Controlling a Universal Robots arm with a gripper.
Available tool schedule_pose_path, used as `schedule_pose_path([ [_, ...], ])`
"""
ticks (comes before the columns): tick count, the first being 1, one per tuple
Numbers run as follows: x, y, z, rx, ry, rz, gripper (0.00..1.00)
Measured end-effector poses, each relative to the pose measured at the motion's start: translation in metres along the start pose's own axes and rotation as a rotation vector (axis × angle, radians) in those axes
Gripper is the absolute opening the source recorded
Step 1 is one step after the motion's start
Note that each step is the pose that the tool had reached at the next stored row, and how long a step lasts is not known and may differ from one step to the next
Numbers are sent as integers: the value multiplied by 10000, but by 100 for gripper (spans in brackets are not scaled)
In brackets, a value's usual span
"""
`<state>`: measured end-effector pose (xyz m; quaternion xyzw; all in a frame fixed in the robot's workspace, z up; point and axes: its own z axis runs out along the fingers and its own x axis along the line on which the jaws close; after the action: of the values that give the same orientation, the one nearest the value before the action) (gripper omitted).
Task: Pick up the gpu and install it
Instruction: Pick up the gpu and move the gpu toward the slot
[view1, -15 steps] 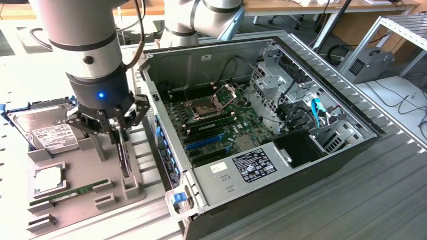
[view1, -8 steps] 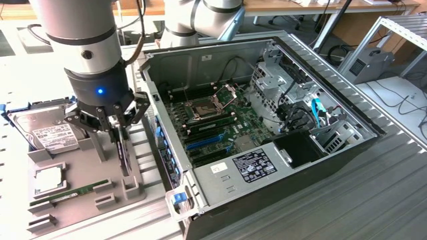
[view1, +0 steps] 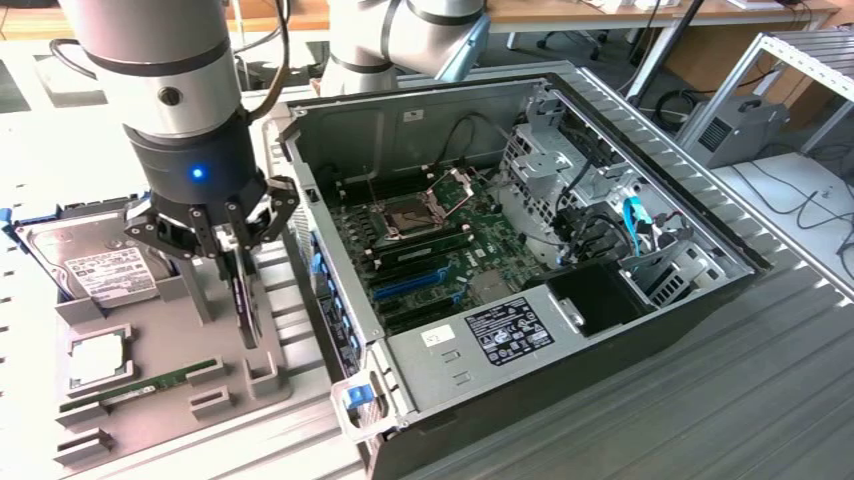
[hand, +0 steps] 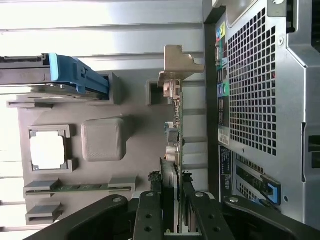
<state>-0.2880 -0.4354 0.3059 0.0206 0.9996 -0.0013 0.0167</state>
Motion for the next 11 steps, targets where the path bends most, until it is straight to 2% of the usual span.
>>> schedule_pose_path([
  [11,-4,1,-135,19,-1,0,26],
])
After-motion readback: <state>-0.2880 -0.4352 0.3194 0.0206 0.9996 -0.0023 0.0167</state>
